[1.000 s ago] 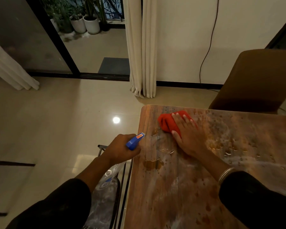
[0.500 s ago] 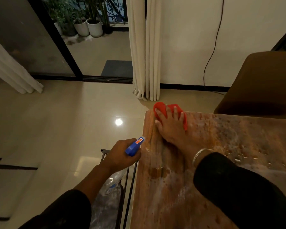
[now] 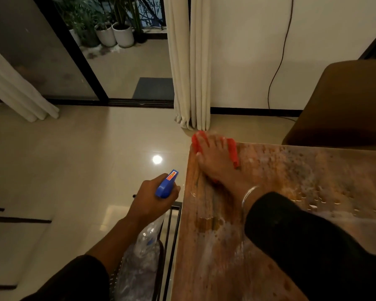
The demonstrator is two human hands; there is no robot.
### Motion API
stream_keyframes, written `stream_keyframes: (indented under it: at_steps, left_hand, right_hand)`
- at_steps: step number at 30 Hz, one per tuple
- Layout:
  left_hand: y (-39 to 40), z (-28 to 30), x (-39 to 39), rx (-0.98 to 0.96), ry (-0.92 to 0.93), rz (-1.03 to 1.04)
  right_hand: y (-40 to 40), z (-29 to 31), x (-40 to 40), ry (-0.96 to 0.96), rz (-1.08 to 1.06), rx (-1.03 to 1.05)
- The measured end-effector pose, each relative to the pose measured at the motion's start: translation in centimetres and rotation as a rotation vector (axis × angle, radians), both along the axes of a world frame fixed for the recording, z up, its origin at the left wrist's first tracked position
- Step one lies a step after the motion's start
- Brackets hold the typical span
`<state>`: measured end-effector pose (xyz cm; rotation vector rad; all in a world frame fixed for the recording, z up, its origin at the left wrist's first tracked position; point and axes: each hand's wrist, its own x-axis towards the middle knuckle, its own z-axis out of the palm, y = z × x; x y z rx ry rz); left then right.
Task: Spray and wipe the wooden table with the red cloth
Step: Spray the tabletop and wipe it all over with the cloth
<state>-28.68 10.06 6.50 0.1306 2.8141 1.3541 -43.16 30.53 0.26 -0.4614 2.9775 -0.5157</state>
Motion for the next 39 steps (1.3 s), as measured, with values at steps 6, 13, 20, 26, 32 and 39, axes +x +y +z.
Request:
stream_keyframes:
  at_steps: [6,13,20,26,32,39]
  left_hand:
    - [-0.6,1.7,0.2,-0.02,-0.048,-0.117]
    - [-0.6,4.2,-0.4,-0.022,0.014,-0.156]
    - [3.1,6.0,-1.3,0.0,0.009,-0.193]
    - [5.8,8.9,-2.4,-0.053,0.014,-0.269]
    - [6.7,11.3,-2.4,-0.055,0.099,-0.216]
    - [11.9,12.8,-1.1,-0.016,0.11,-0.122]
  right_hand:
    - [1.0,-0.2,5.0,0.109,0.318,-0.024]
    - [18.5,0.8,2.3,0.096,-0.559,-0.035]
    - [1.5,0.3,5.8,0.066,-0.055,-0.021]
    - [10.0,0.3,7.1,0.153,-0.148,-0.039]
    - [20.5,1.6,8.7,0.026,-0.703,-0.045]
    - [3.7,-0.3,21.3,0.074,-0.079,-0.03]
